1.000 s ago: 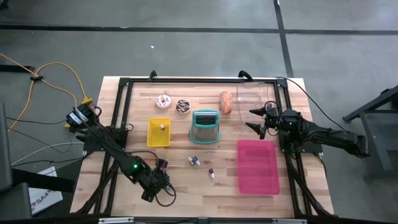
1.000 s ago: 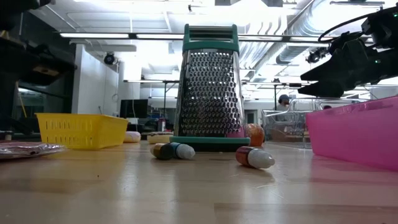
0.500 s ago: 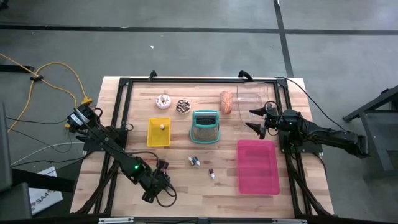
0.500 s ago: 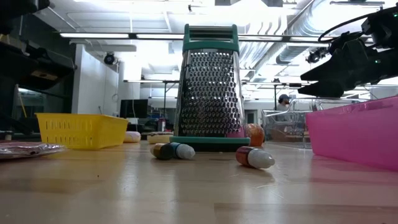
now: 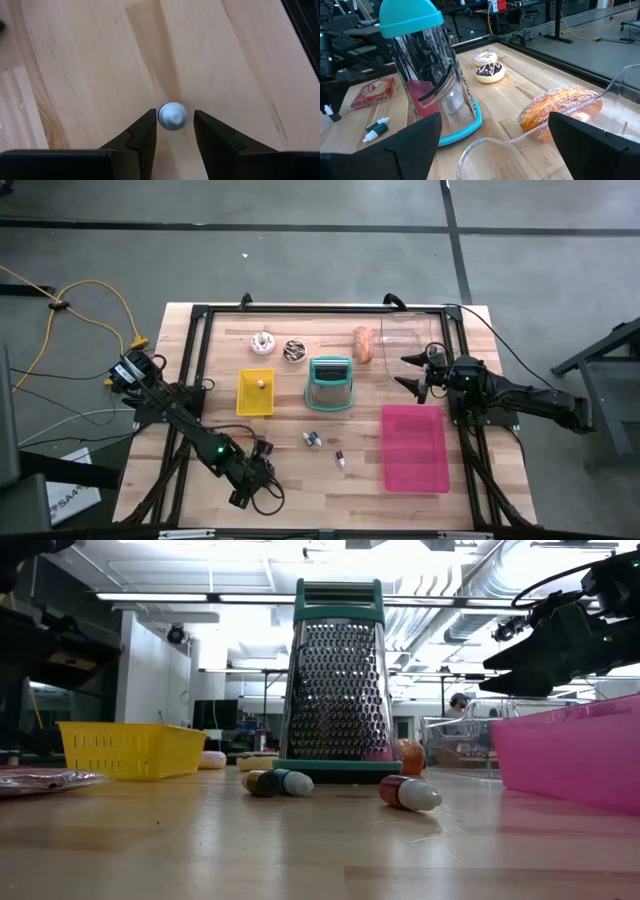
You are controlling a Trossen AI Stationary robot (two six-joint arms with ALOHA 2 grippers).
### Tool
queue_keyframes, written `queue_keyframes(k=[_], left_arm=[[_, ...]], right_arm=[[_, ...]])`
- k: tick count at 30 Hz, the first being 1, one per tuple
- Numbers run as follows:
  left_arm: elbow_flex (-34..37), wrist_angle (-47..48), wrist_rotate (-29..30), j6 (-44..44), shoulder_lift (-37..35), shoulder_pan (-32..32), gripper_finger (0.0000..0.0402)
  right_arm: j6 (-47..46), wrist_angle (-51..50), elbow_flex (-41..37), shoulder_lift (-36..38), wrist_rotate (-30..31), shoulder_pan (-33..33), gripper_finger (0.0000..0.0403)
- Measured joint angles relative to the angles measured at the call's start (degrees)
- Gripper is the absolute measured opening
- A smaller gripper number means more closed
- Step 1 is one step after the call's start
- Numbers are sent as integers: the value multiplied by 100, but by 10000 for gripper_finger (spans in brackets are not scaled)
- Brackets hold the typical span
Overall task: Pick & Place Food Item
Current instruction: Put the black food coloring bottle into the yellow bin
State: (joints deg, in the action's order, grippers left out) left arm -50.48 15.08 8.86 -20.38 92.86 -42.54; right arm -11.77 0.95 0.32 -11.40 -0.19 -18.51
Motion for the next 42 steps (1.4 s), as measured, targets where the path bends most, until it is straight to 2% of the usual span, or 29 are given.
queue_keyframes(k=[20, 31, 42], left_arm=[[0, -104, 20, 91, 0, -2, 125], [0, -104, 20, 91, 0, -1, 88], [0, -106, 20, 89, -2, 0, 74]], right_arm=[[0, -1, 1, -1, 0, 0, 357], [0, -1, 2, 0, 0, -1, 357], [0, -1, 1, 0, 0, 0, 357]])
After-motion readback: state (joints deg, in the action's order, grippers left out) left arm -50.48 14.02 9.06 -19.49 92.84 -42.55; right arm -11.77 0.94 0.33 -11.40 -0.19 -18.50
